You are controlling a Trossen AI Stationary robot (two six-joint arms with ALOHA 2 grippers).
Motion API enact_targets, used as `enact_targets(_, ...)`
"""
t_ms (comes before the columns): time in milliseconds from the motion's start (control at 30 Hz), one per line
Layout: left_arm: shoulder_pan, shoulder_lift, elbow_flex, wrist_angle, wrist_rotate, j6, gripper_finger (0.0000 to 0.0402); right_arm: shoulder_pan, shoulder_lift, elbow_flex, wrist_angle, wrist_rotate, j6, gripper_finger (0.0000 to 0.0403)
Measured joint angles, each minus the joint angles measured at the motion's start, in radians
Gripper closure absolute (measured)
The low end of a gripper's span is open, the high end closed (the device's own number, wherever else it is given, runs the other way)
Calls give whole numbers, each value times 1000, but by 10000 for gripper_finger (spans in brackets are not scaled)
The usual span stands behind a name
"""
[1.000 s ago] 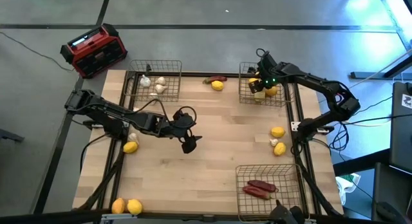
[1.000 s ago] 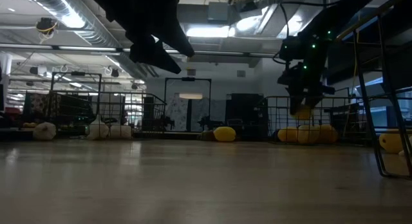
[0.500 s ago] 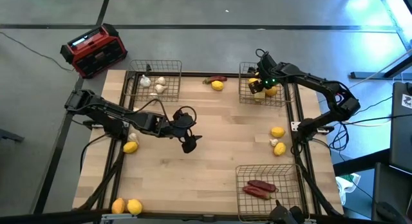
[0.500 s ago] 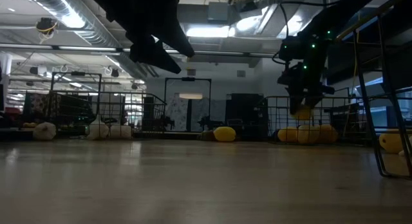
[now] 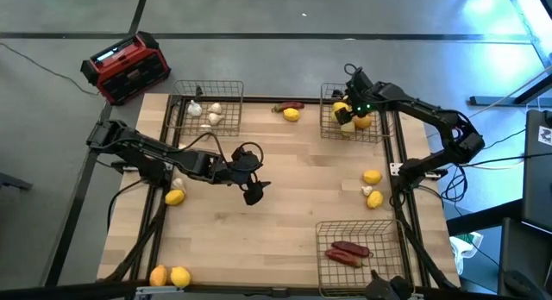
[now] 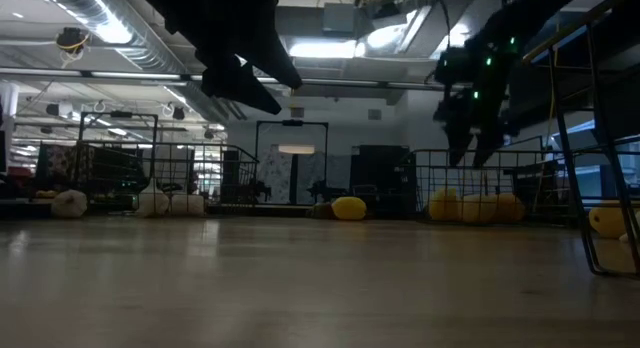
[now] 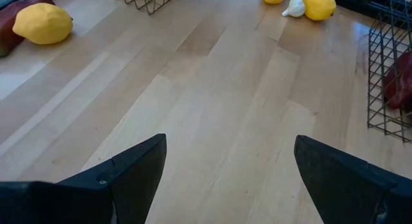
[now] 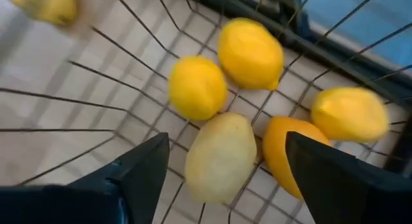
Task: Sort produce into baskets
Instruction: Put the yellow lemon into the top right wire basket
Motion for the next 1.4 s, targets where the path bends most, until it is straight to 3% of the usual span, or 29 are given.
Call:
enact_targets(133,0,0,0,0,0,-1,64,14,-70,75,-111,-9,-9,105)
enact_targets(333,0,0,0,0,0,-1,64,124,-184,155,-284,-10,-2,109)
enact_targets(567,-2,0,0,0,0,-9,64,323,-295,165,-429,-10,82,109)
enact_targets(867,-2,0,0,0,0,-9,64,607,-324,165,-560,73,188,109)
enact_targets(1167,-2,0,0,0,0,-9,64,787,-324,29,-566,70,247,109)
enact_targets(1400,-1,0,0,0,0,-6,64,825,-324,-107,-579,51,318,109)
